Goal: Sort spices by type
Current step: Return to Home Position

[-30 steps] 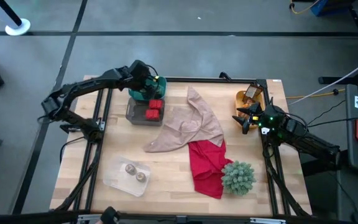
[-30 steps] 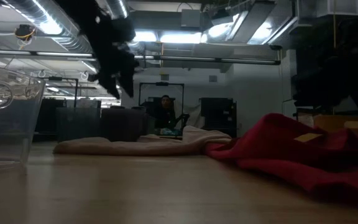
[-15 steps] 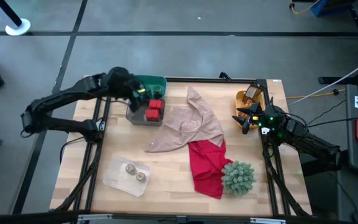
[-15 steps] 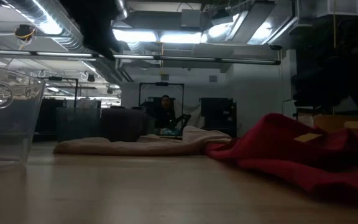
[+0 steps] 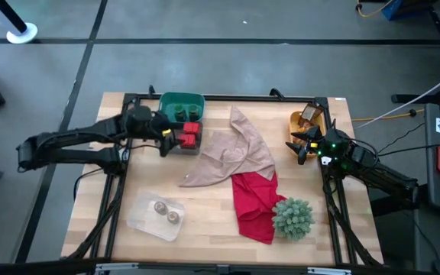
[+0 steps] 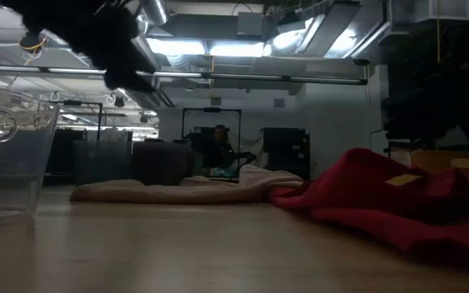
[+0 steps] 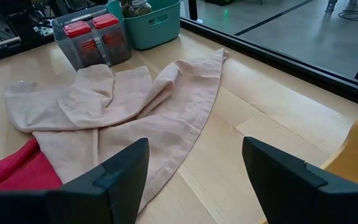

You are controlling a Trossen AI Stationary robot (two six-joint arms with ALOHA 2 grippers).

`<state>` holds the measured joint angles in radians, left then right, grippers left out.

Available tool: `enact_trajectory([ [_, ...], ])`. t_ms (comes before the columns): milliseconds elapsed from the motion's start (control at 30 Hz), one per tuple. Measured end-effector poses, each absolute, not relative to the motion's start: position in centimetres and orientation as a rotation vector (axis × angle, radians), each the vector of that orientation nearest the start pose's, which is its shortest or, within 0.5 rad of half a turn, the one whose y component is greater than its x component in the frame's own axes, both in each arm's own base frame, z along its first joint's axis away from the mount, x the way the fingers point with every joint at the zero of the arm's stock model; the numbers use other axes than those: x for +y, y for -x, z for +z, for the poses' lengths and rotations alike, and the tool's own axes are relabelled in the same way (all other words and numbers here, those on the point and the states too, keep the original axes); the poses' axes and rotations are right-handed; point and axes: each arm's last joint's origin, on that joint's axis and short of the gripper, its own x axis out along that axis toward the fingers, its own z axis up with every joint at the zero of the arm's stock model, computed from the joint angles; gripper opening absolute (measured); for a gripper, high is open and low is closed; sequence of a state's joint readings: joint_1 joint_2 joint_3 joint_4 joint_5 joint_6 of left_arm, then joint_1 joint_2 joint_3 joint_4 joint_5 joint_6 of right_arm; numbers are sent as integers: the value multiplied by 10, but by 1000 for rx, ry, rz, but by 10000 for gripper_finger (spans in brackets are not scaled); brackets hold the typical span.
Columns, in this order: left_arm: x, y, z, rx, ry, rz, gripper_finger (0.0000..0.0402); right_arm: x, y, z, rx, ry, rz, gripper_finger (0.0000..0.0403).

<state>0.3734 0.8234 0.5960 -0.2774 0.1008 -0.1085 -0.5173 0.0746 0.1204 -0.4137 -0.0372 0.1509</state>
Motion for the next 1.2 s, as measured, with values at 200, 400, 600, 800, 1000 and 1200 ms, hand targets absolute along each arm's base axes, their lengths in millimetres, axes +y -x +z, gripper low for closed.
enact_trajectory([
  [200,55,-146,225,346,241,307,310,-43,-78,160,321,-248,-501,260],
  [400,47,-127,207,210,261,292,310,-43,-78,160,321,-248,-501,260],
  [600,42,-114,192,129,282,278,310,-43,-78,160,327,-224,-497,260],
  [800,37,-108,173,1,280,179,310,-43,-78,160,327,-224,-497,260],
  [1000,34,-105,171,-45,271,146,310,-43,-78,160,327,-224,-497,260],
  [1200,25,-103,178,-99,201,5,310,-43,-78,160,327,-223,-497,260],
])
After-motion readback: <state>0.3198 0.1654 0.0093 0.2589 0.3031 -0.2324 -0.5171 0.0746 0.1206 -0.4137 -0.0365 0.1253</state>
